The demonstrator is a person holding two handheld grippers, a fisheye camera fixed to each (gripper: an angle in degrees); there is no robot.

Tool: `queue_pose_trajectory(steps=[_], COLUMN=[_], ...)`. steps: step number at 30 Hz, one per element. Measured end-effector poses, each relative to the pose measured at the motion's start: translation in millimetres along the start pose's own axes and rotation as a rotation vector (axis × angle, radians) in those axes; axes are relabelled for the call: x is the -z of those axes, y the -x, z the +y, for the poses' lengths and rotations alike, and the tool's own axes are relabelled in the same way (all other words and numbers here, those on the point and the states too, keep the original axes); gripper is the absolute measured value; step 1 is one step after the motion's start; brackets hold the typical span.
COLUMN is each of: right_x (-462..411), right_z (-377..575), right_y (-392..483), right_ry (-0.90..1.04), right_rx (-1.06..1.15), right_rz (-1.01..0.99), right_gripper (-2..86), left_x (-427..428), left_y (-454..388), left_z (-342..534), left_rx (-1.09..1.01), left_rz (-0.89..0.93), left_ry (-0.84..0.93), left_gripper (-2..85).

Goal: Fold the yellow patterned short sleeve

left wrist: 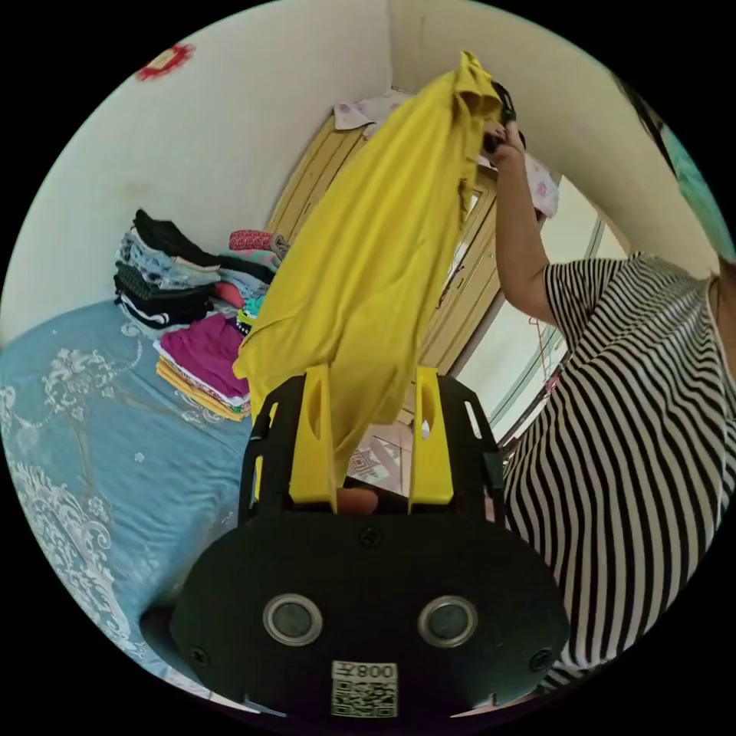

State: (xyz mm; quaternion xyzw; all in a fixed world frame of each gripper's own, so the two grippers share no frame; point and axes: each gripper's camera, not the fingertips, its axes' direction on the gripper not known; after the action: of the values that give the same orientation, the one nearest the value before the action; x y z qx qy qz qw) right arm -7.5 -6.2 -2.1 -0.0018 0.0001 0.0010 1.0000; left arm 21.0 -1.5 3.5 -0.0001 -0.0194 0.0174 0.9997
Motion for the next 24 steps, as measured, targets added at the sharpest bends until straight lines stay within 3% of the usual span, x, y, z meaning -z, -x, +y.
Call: queue_pose_trajectory(steps=[7, 13, 19, 24], right_x=[15, 33, 61, 83], right_z=[-34, -53, -59, -52], right_y=[43, 56, 52, 53], right_ry=[0.024, 0.035, 0.012, 0.02], right_rx=[0.009, -0.024, -0.094, -0.154], right_rz=[0.012, 0.021, 0.03, 0.044], right_gripper=[0.0, 0.1, 0.0, 0.1], left_x=[-25, 2, 75, 193], left_y=[-94, -158, -189, -213], left_z=[-9, 7, 27, 47], left_rx=[-0.149, -0.178, -0.036, 0.175], left_rz=[-0.281, -0.455, -0.502, -0.575], left_ry=[0.108, 0.115, 0.085, -0.124], left_gripper=[11.9, 3.3, 1.9, 0.9])
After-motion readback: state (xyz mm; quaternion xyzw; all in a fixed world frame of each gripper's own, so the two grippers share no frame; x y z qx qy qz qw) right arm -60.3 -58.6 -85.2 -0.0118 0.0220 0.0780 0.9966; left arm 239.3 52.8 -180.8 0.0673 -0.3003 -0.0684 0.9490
